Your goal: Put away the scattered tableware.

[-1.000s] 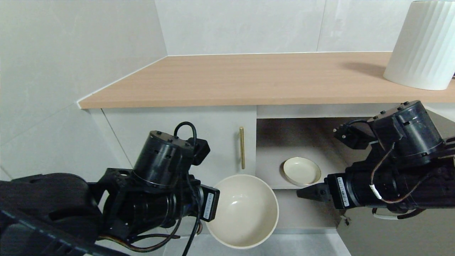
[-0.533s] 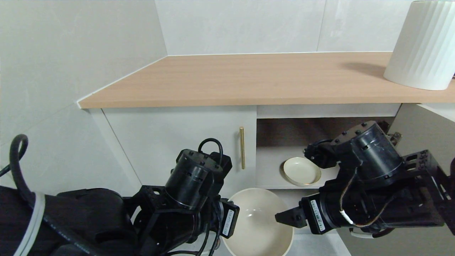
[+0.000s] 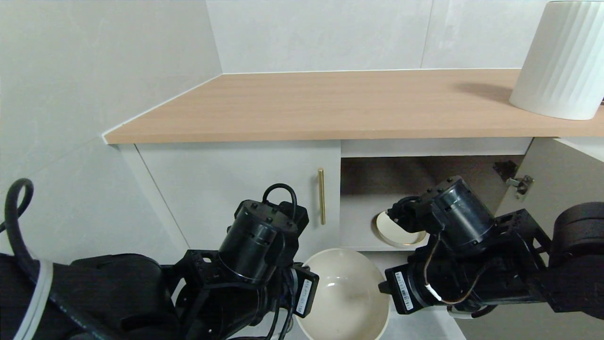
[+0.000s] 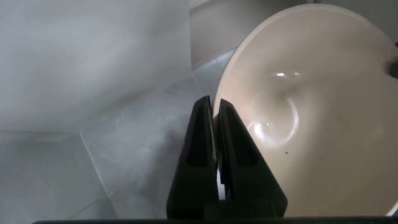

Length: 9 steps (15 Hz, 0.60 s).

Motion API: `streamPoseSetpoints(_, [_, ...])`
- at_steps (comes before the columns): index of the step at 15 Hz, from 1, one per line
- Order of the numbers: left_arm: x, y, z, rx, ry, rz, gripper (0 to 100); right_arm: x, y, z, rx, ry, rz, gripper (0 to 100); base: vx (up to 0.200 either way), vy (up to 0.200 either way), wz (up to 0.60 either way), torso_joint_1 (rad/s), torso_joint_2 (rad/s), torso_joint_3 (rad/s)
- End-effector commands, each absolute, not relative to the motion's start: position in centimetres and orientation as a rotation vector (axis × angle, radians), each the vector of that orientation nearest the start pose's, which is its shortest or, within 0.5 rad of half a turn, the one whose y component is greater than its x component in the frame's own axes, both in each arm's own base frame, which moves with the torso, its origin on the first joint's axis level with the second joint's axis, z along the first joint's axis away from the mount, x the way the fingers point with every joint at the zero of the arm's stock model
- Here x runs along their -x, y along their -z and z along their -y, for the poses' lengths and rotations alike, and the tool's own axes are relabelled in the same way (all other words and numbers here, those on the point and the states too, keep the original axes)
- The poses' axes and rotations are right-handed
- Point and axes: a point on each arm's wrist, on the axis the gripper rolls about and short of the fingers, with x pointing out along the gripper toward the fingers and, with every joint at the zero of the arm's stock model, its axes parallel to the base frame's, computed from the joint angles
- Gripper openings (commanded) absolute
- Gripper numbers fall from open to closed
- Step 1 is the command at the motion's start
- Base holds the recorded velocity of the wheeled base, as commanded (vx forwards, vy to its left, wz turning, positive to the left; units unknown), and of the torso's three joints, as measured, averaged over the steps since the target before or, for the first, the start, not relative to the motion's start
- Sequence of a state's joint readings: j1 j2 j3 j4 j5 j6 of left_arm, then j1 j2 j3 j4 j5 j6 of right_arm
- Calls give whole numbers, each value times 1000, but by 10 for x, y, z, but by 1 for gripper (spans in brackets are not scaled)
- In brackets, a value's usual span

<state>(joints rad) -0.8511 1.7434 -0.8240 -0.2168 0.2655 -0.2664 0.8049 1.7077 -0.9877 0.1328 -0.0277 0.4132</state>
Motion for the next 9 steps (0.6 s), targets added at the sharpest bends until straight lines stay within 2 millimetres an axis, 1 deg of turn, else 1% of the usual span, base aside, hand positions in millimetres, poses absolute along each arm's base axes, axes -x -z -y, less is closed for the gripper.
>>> streamPoseSetpoints(1, [-197,-142,217,-114,481,-651,0,-204,-155,-211,-12,-542,-943,0,0,0,0,0,0,0])
streamPoseSetpoints(9, [-196,-142,216,-114,482,-650,0,-205,-155,-212,-38,-529,-946,0,0,0,0,0,0,0])
